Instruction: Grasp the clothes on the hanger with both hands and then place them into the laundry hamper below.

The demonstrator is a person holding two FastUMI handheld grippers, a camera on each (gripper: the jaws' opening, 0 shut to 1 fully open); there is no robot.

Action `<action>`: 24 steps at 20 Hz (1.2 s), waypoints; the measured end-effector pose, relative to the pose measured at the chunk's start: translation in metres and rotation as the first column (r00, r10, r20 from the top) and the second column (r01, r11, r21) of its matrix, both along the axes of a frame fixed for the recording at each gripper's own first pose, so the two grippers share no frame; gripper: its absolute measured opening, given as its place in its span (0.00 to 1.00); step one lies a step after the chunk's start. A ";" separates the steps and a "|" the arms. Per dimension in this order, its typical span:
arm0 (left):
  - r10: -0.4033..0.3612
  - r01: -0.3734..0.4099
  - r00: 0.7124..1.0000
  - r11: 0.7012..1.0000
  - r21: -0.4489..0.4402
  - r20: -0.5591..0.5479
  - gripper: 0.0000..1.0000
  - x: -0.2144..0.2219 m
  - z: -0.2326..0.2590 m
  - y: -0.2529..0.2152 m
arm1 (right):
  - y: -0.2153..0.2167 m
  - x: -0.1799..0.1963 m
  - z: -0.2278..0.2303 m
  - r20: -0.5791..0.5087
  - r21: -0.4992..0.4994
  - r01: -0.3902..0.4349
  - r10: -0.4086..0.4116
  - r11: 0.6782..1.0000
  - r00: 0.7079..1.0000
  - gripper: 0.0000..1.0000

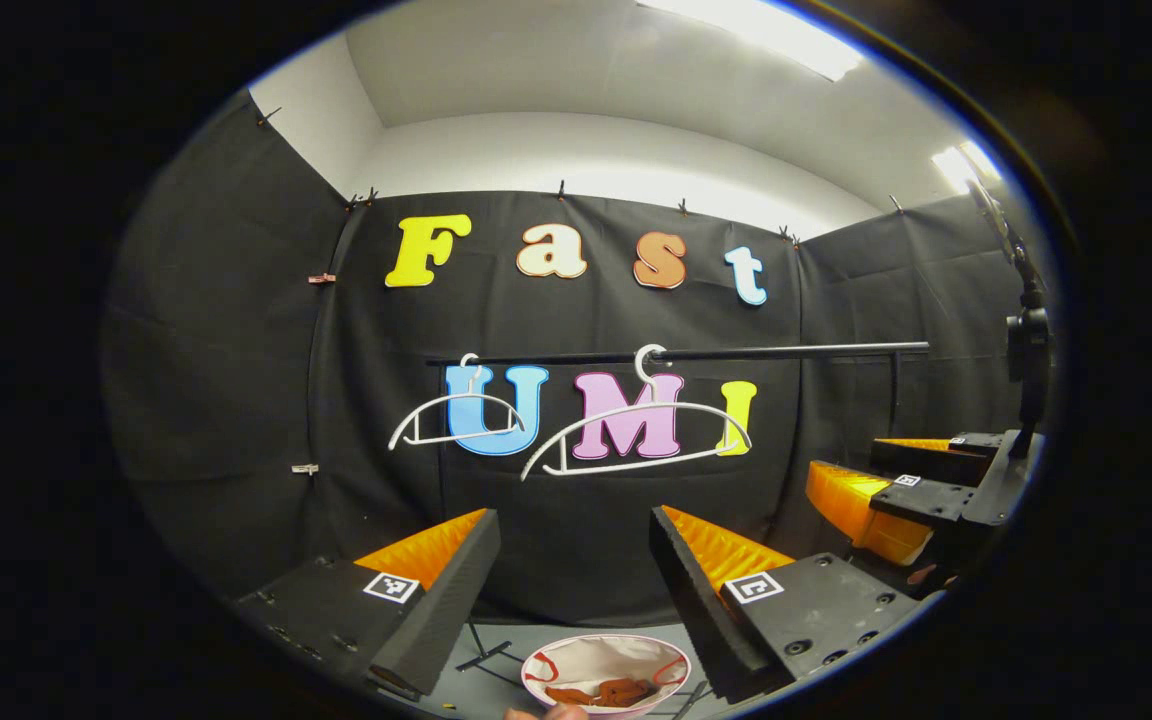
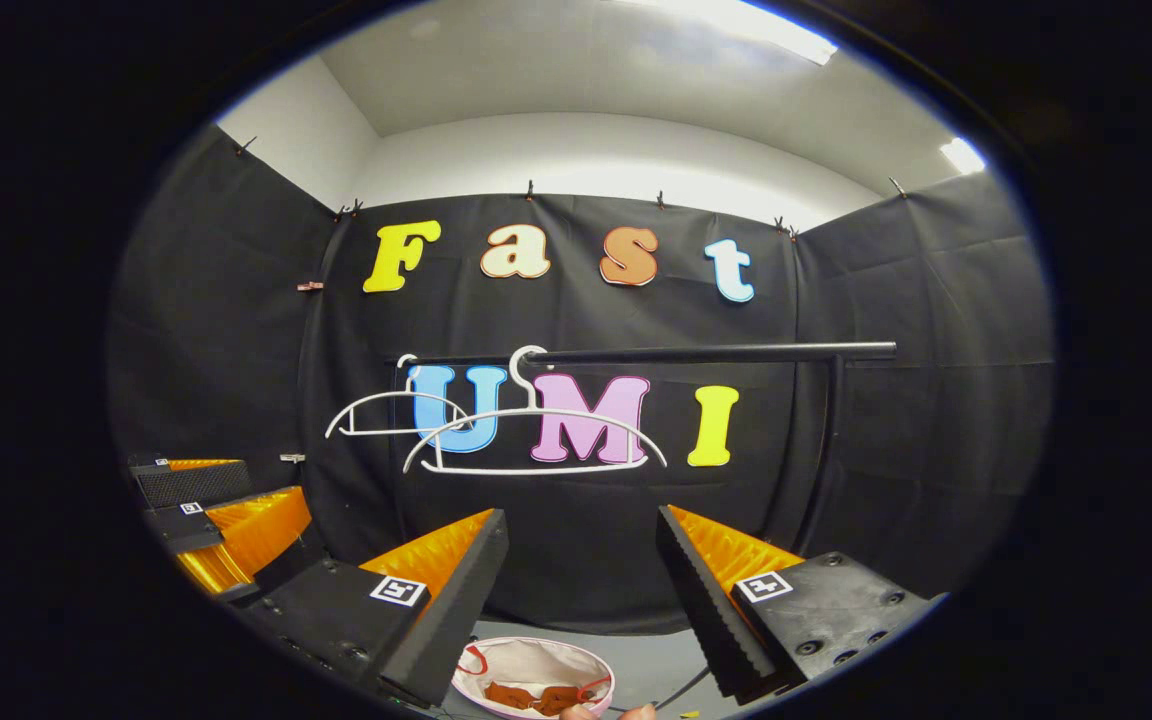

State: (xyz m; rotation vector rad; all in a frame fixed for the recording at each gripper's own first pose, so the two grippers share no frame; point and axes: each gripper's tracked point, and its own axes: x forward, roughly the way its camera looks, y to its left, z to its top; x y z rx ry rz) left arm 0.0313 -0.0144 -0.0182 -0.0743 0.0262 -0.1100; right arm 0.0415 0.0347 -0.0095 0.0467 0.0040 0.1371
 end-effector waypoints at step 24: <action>-0.013 0.013 1.000 1.000 -0.014 -0.002 0.95 -0.001 0.000 -0.001 | -0.001 -0.009 0.004 0.012 -0.010 0.040 -0.040 0.999 0.999 0.96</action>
